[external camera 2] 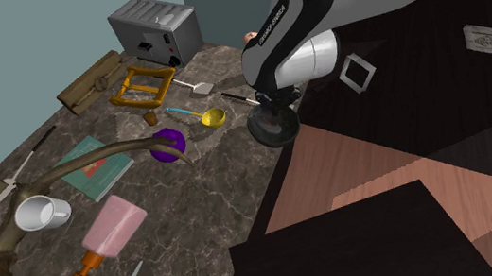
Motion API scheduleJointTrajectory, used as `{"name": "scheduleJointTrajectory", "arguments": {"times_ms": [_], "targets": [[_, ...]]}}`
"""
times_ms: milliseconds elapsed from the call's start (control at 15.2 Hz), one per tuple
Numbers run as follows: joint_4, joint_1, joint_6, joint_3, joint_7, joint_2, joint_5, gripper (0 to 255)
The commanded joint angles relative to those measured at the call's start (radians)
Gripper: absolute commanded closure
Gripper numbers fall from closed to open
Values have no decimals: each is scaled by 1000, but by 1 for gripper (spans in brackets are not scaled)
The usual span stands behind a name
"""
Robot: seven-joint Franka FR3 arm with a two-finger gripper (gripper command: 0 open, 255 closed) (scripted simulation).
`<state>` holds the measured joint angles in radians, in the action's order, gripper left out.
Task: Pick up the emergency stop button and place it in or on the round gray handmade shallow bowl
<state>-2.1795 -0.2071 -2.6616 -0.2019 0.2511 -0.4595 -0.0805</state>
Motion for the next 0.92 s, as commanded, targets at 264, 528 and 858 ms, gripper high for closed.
{"name": "scheduleJointTrajectory", "arguments": {"times_ms": [264, 528, 858], "targets": [[170, 387, 77, 263, 454, -126, -304, 0], [349, 561, 202, 369, 657, -275, -418, 0], [367, 548, 162, 377, 661, -329, -425, 0]]}}
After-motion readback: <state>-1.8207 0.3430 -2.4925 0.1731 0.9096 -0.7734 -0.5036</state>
